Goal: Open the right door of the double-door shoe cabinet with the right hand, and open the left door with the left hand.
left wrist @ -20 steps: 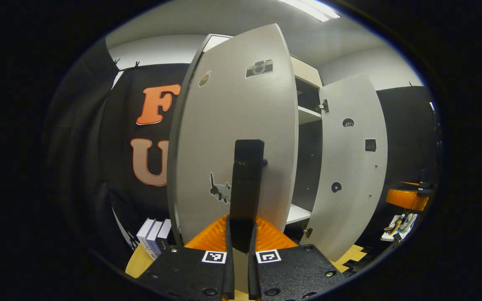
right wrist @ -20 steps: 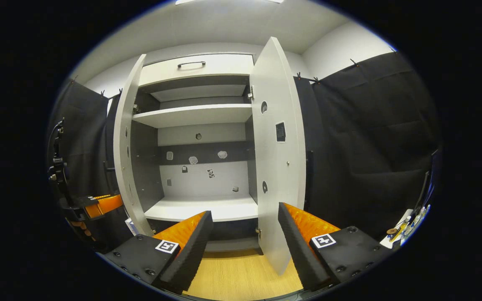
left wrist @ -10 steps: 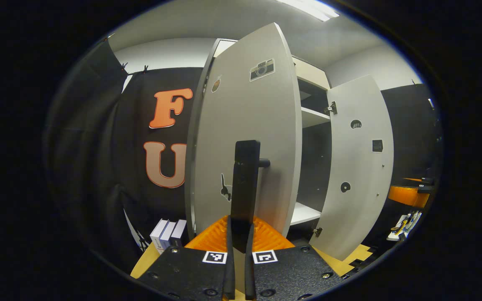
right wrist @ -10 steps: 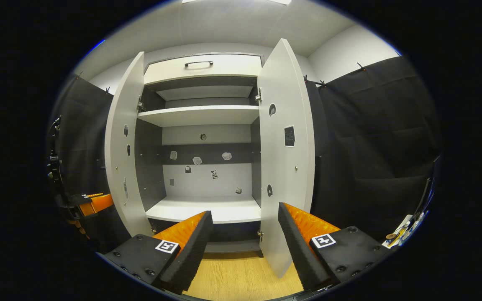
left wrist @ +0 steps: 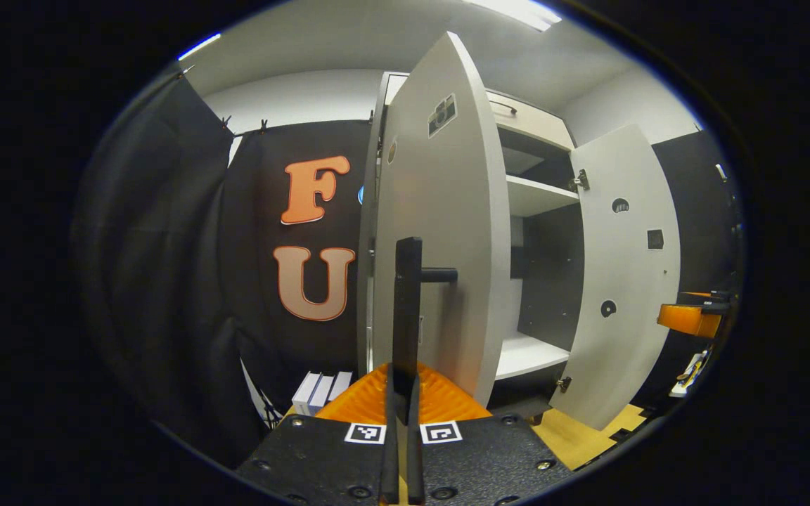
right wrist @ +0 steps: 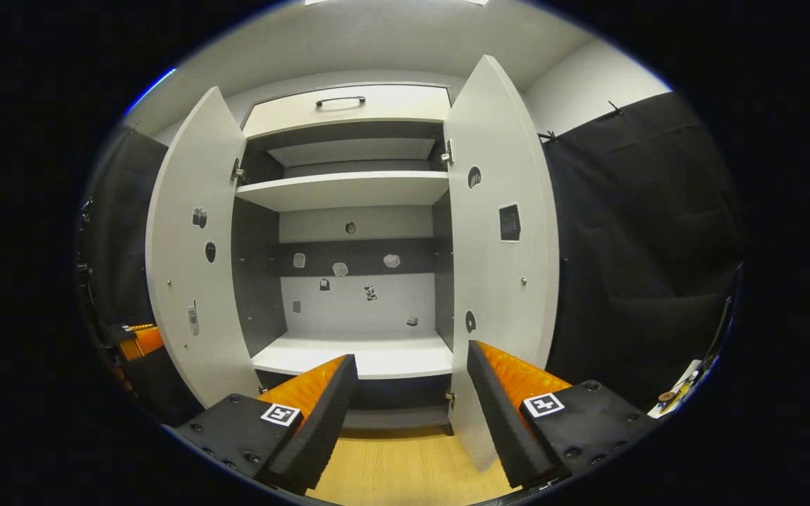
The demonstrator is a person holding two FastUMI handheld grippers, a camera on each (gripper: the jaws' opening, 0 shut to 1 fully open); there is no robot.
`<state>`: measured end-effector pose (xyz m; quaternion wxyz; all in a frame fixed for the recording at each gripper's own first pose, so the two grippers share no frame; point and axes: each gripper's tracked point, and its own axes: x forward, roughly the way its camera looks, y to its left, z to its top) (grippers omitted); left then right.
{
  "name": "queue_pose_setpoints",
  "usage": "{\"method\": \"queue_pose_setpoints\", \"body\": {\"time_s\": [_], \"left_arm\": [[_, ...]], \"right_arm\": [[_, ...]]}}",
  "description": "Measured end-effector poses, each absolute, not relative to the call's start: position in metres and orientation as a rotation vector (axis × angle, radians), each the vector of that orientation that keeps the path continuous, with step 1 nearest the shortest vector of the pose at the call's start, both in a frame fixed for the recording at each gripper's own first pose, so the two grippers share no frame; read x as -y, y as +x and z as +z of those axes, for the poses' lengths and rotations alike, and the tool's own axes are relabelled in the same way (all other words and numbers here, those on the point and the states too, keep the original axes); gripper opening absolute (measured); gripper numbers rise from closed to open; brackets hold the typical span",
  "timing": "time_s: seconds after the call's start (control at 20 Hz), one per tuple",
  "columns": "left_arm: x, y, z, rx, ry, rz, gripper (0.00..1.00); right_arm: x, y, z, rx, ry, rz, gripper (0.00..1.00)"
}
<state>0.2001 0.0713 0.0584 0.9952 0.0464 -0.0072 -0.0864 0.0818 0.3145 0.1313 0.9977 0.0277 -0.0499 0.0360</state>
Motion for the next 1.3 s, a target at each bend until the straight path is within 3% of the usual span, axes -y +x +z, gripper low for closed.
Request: {"method": "queue_pose_setpoints", "body": {"time_s": [0.2,1.3], "left_arm": [[-0.083,0.202,0.06,0.013,0.098,-0.118,0.0],[-0.086,0.194,0.053,-0.04,0.069,-0.091,0.0]], "right_arm": [[-0.324,0.088,0.131,0.096,0.041,0.097,0.99],[-0.31,0.084,0.137,0.116,0.024,0.081,0.99]]}}
